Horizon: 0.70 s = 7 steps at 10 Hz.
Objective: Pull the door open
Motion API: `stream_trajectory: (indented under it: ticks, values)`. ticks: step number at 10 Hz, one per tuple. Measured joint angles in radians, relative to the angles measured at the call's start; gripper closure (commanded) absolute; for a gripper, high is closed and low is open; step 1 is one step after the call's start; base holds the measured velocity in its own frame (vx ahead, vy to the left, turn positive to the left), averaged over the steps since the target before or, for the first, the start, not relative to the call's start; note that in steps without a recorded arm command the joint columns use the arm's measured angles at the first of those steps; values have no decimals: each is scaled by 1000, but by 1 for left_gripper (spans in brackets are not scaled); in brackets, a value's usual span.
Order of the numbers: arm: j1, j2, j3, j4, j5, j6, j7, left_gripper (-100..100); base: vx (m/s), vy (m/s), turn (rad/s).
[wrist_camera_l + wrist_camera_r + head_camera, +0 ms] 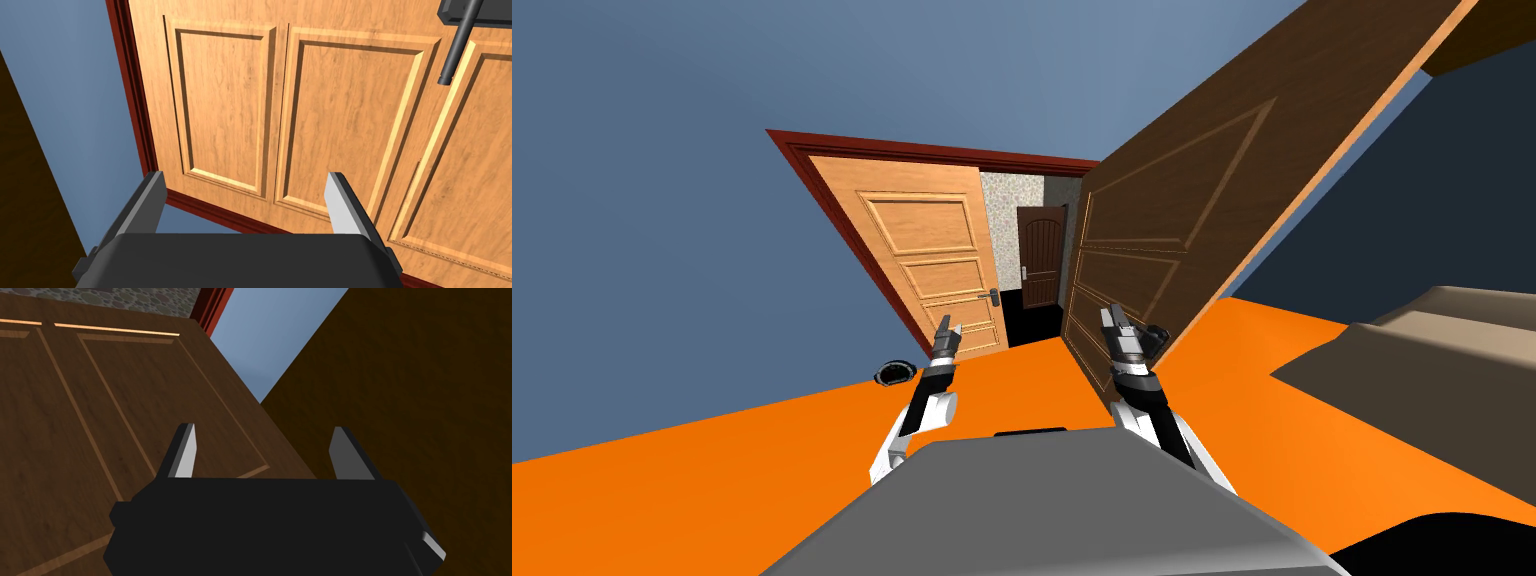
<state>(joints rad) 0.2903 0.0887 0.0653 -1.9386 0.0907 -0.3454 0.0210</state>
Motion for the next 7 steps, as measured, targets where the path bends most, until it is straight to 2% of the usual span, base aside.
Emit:
stream_trajectory:
  ticks: [4, 7]
  values:
    - [-24, 13, 15, 76, 2, 5, 6, -100, 96, -8, -21]
    - [-55, 28, 32, 156, 6, 12, 14, -100, 139, -21, -29]
